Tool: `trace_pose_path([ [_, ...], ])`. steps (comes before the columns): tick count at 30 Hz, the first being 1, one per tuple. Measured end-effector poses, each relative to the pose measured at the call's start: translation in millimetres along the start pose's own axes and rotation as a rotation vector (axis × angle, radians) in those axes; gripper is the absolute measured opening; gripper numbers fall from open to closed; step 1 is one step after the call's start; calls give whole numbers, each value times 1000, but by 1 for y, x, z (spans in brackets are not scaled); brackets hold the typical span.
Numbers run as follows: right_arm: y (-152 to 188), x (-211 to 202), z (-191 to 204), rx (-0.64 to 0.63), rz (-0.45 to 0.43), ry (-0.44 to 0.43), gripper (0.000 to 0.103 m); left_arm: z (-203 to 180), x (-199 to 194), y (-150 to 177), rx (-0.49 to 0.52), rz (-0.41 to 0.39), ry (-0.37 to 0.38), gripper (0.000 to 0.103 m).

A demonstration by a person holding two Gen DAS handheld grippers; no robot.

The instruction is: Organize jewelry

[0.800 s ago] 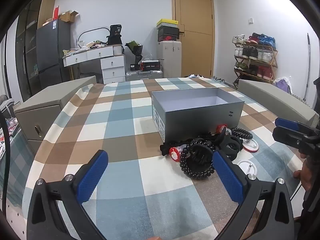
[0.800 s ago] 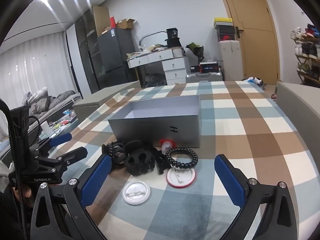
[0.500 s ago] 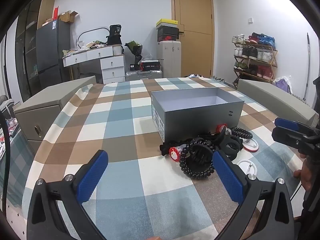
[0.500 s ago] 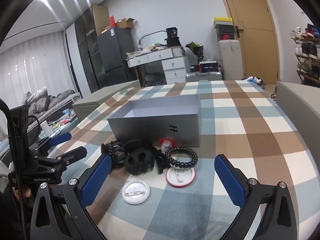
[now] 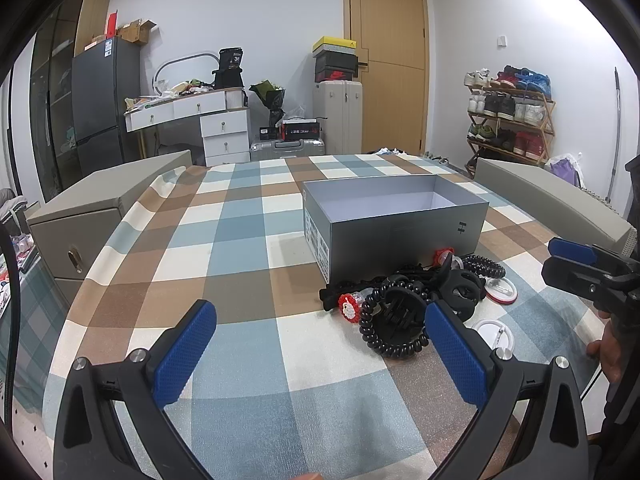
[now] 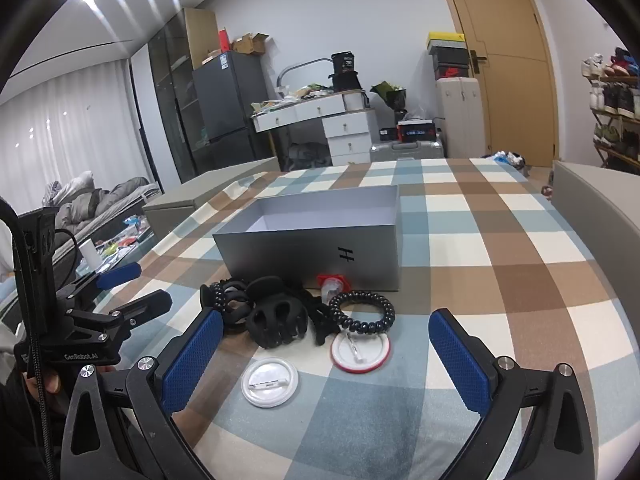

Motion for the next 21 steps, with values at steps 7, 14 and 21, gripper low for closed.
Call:
trace_pose_path([
  [7,0,-1,-1,0,3,3,103,0,0,0,-1,0,0,102],
  [14,1,-1,-1,3,5,3,103,0,0,0,0,1,0,102],
  [21,1,-1,-2,4,8,6,103,0,0,0,-1,1,-1,102],
])
Point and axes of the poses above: each gripper's, at about its wrist camera, not at the fingertips, and x roughly the way its jaws point, z to its left, y to its underside, the point moved 7 cm from there along x, roughly the way its jaws point, and after that the axes turned 12 degrees about -y, right-handed, at the moved point
